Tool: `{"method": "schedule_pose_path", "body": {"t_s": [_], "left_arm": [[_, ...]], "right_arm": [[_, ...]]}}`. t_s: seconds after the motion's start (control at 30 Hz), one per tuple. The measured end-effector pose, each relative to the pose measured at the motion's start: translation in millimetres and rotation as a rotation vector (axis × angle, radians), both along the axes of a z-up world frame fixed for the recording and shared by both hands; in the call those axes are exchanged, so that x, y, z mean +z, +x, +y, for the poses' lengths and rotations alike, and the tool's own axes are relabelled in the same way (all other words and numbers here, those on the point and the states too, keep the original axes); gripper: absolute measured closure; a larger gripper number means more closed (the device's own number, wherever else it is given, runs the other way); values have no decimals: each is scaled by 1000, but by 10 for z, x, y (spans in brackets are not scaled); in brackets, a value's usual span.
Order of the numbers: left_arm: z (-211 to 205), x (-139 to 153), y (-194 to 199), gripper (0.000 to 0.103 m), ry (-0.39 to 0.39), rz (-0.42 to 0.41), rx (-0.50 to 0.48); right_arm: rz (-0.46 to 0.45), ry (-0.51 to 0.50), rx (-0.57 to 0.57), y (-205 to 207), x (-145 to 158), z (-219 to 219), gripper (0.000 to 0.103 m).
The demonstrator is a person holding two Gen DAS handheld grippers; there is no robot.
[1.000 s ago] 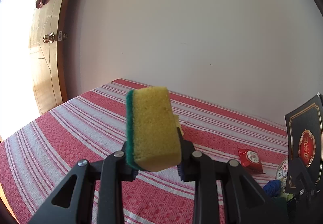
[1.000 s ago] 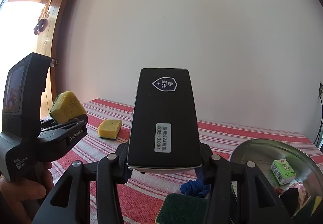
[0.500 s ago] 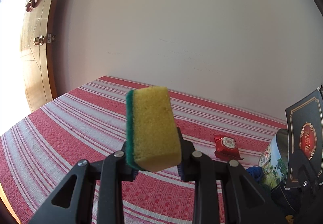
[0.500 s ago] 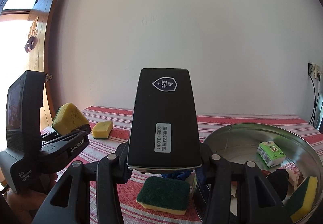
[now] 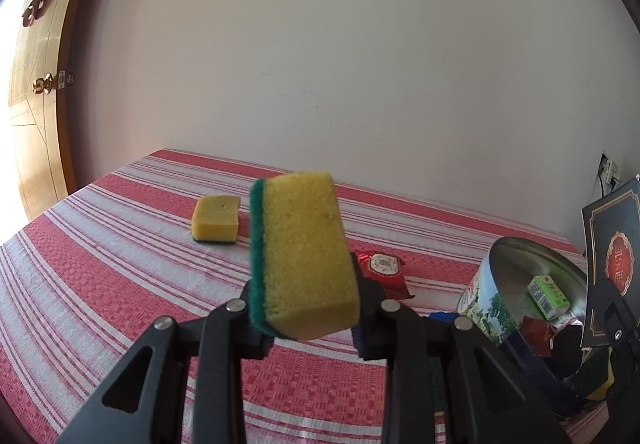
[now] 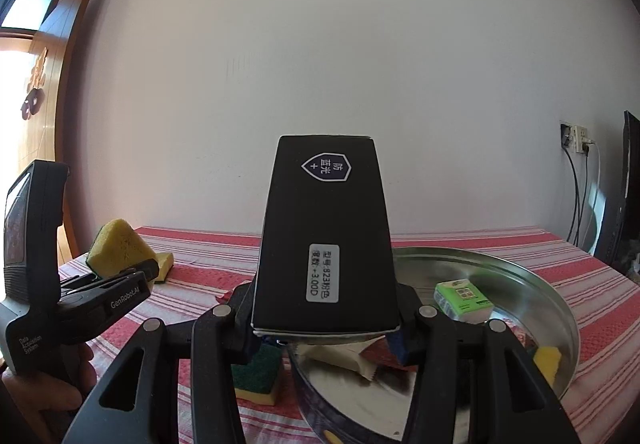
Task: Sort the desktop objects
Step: 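Carry the sponge and black box over the silver tin, then open both grippers to drop the sponge and black box into the tin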
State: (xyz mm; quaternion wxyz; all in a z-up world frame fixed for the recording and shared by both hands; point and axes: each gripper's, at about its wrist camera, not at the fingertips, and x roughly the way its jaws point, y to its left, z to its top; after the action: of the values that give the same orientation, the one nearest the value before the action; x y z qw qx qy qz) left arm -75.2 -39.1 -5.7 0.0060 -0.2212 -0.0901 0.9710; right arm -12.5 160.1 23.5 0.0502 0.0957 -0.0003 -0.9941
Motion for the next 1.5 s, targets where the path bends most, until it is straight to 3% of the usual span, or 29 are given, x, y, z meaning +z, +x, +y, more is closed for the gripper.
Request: {"method": "schedule_pose_path", "body": {"t_s": [0.4,0.47,0.7,1.03,1.33,1.4,1.5], "left_arm": [[589,118,112,75,-56,31,-192],[736,162,149,75,-63,39,-239],[1268,320,245,75,-138,77,-343],[1848,287,281,75,-220,0,-429],[2090,195,196,72,-283,-84,-402],[2079,177,170,47,-285,-92,-375],[1992,183,168,24,-267,-75,-330]], "right_arm": [[-21,-45,-202,170,49,744,52],[-25,-49,-234,124,69,1029,52],[-58,-90,-334,143,69,1342,52],[-81,-35,-355,54,65,1481,52],[-235,15,-291,-267,-88,1459,47],[-221,0,-308,-244,-117,1486,19],[-177,-39,-338,-144,-94,1566,16]]}}
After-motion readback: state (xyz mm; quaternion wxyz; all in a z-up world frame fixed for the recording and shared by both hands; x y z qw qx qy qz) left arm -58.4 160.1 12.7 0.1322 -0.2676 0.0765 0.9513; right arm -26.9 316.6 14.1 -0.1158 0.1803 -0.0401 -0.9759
